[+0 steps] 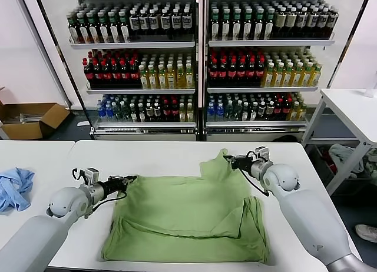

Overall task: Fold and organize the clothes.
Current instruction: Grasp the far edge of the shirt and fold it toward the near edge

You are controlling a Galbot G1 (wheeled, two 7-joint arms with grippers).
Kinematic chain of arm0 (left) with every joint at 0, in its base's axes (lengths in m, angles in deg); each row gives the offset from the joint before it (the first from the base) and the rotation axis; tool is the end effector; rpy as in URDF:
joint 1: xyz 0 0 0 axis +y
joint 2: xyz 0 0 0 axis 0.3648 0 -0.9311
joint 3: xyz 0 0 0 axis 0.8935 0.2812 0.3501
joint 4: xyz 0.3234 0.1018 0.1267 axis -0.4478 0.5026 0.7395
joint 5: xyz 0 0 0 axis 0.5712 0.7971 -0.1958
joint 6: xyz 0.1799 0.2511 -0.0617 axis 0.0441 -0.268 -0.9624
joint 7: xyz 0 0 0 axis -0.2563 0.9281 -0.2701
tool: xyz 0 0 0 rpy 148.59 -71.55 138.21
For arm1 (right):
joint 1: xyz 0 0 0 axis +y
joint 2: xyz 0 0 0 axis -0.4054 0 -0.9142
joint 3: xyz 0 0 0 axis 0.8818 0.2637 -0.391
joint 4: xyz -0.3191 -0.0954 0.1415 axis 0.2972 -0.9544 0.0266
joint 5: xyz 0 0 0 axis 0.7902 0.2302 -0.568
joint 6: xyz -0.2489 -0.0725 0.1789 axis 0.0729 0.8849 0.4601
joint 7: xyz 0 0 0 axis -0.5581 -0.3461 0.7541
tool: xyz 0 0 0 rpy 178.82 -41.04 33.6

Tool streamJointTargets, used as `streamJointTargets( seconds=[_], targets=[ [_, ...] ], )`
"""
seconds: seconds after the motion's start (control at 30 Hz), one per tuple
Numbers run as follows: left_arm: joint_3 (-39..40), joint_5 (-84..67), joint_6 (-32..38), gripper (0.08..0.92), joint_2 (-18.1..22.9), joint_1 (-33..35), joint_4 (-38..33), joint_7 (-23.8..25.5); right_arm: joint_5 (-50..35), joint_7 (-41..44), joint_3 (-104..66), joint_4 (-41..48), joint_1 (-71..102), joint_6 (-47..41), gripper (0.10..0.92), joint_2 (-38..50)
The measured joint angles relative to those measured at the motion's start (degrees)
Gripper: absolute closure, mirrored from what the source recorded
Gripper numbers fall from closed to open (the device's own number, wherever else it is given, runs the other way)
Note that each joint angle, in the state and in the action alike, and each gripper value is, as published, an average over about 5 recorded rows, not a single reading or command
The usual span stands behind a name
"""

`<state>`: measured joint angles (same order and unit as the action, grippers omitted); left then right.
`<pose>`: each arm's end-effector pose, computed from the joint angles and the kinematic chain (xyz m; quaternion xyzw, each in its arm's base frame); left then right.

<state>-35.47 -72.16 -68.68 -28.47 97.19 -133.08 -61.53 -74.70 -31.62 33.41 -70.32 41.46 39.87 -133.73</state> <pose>0.3691 0.1882 -0.2811 -0.2337 -0.9258 -0.0273 0.2958 0.4302 -0.0957 -0.2607 0.2637 -0.9339 -0.0101 0.2412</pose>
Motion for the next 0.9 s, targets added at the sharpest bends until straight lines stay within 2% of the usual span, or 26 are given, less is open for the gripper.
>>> streamJointTargets(
  seconds=[0.33,0.63,0.9],
  targets=[
    [-4.60,-1.19,0.65,0.910,-2.41,4.95,-6.78,-1.27,-3.24,-1.96,-7.61,-14.44,11.26,-0.33,0.919,2.81],
    [-10.86,-1.26,1.67,0.910,-5.44,13.82,-15.34,-2.36,-4.04,-2.39,-16.76,-27.25,25.62,0.07,0.919,3.41],
    [-17.24,-1.09,2.03,0.910,-5.63,23.02,-22.52,-2.81,-3.95,-3.09,-24.52,-37.00,38.39,0.33,0.919,2.15]
  ],
)
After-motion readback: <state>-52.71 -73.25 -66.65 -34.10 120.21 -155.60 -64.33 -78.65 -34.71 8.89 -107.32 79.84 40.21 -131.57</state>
